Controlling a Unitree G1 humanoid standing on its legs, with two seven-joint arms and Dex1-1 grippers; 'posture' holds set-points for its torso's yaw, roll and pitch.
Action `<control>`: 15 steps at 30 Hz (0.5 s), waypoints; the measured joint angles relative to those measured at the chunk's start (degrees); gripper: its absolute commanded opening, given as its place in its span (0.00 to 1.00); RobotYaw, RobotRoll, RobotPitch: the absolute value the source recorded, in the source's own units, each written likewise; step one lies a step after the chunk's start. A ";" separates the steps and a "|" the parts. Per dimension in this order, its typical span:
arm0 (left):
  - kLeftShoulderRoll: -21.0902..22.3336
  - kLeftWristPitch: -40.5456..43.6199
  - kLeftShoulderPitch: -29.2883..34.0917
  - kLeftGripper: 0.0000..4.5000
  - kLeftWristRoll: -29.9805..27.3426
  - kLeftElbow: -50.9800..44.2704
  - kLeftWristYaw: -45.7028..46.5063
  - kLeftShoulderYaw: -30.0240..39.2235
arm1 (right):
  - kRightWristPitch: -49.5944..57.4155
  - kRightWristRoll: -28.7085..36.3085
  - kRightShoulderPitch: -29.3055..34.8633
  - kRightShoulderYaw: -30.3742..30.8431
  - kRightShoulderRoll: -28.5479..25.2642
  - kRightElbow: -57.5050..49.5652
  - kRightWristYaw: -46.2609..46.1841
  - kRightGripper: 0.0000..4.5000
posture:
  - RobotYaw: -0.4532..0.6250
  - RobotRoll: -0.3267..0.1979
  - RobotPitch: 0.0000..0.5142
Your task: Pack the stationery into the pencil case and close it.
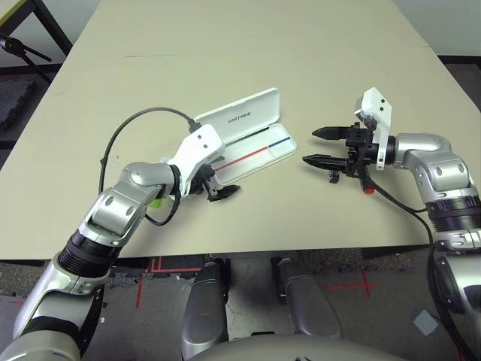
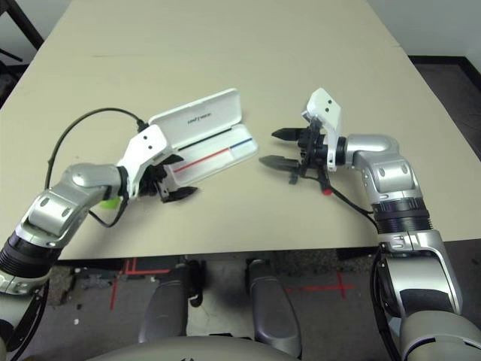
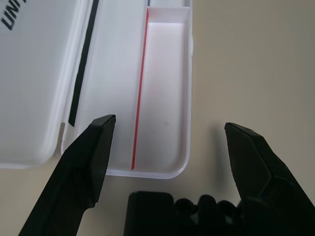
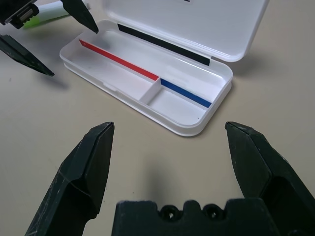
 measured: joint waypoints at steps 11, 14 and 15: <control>0.43 2.34 0.23 1.00 -1.13 -5.96 -2.90 -0.85 | -0.76 -0.14 0.00 0.04 0.25 0.28 -0.30 1.00 | 0.42 0.62 0.46; -0.23 2.32 1.11 1.00 -1.11 -5.73 -3.51 -2.35 | -0.77 -0.18 0.00 0.08 0.48 0.31 -0.49 1.00 | 0.42 0.62 0.46; -0.35 2.26 1.16 1.00 -1.08 -5.47 -3.56 -2.62 | -0.77 -0.19 0.00 0.09 0.61 0.31 -0.65 1.00 | 0.42 0.62 0.46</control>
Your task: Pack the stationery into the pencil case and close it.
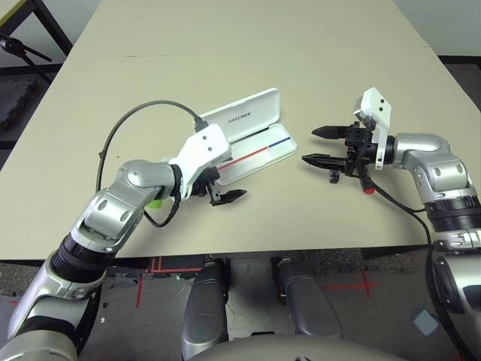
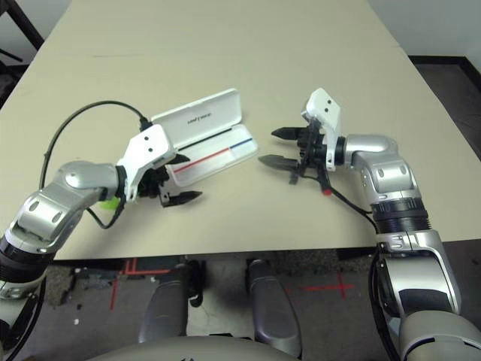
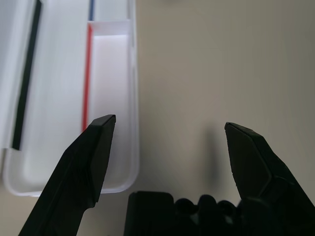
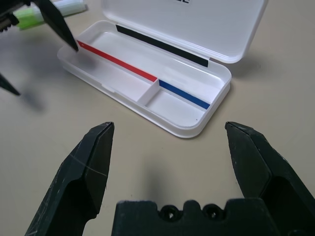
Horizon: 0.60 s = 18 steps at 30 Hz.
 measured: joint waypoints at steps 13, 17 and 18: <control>-1.45 -2.86 -1.45 1.00 2.34 8.29 -0.64 -1.54 | 0.00 -0.05 0.03 0.30 0.27 -0.10 -0.74 1.00 | 0.40 0.62 0.45; -1.40 -2.39 -1.74 0.78 2.37 8.38 -1.64 -1.72 | 0.00 -0.05 0.06 0.30 0.27 -0.12 -1.27 1.00 | 0.40 0.62 0.44; -1.39 -2.27 -1.80 0.70 2.36 8.38 -1.88 -1.75 | 0.00 -0.05 0.06 0.30 0.27 -0.12 -1.41 1.00 | 0.40 0.62 0.44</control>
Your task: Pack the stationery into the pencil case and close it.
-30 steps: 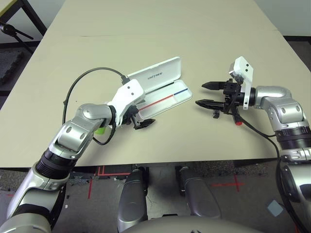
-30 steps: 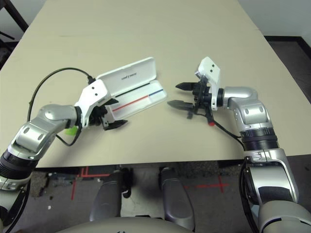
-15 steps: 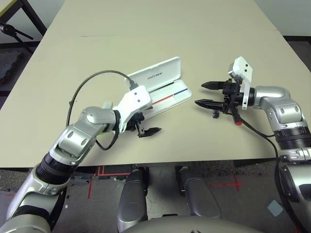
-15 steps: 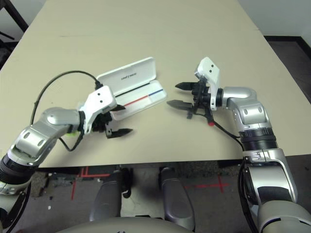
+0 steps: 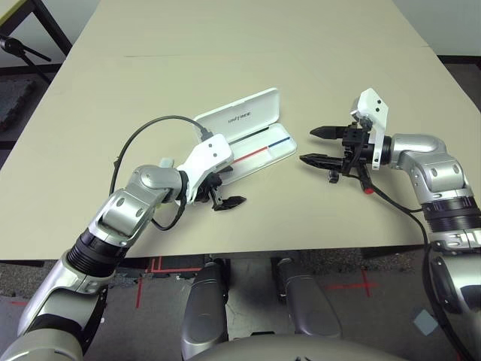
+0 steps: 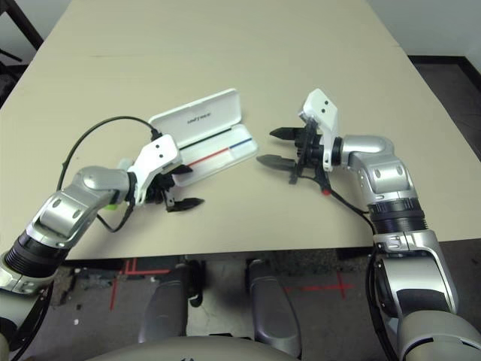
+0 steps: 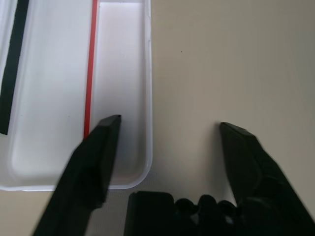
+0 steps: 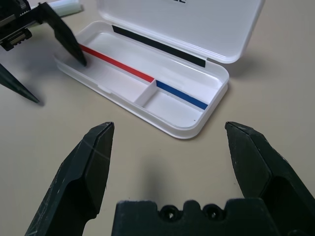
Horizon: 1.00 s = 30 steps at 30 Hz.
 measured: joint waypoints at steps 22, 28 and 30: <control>6.62 -9.28 -1.72 0.01 0.81 2.94 -9.92 0.67 | 4.93 3.47 2.75 1.71 -5.49 -8.44 8.58 1.00 | 0.40 0.62 0.40; 11.27 -17.49 1.52 0.01 0.80 2.80 -15.21 1.44 | 6.22 4.07 3.60 2.92 -8.12 -11.02 11.75 1.00 | 0.40 0.62 0.40; 11.73 -20.11 2.58 0.01 0.87 3.13 -16.22 1.73 | 6.46 4.09 3.84 3.50 -8.78 -11.97 12.75 1.00 | 0.41 0.62 0.40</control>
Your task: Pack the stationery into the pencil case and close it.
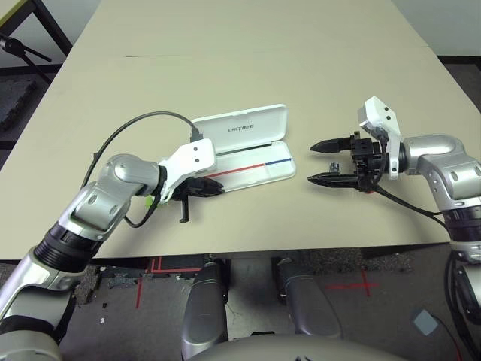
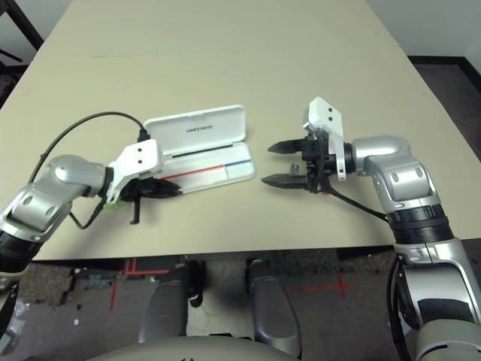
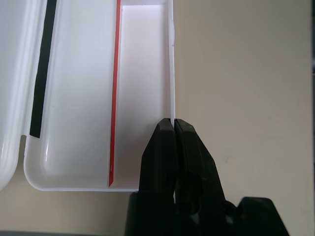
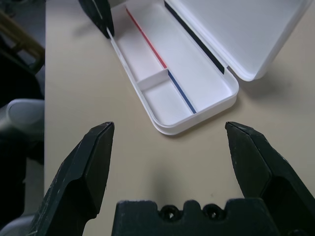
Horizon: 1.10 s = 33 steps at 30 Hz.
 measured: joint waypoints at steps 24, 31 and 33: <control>0.77 -8.12 2.48 0.16 1.25 5.59 -5.16 2.10 | -0.84 -0.69 1.02 3.53 -1.58 -1.06 1.54 1.00 | 0.40 0.62 0.36; 1.38 -7.06 2.59 0.76 1.66 4.70 -4.52 4.36 | -1.14 -0.68 1.01 3.65 -1.51 -1.06 1.31 1.00 | 0.39 0.62 0.36; 3.49 -6.80 2.87 0.95 1.68 2.20 -4.89 5.21 | -1.14 -0.62 1.02 3.65 -1.53 -1.06 1.22 1.00 | 0.39 0.62 0.36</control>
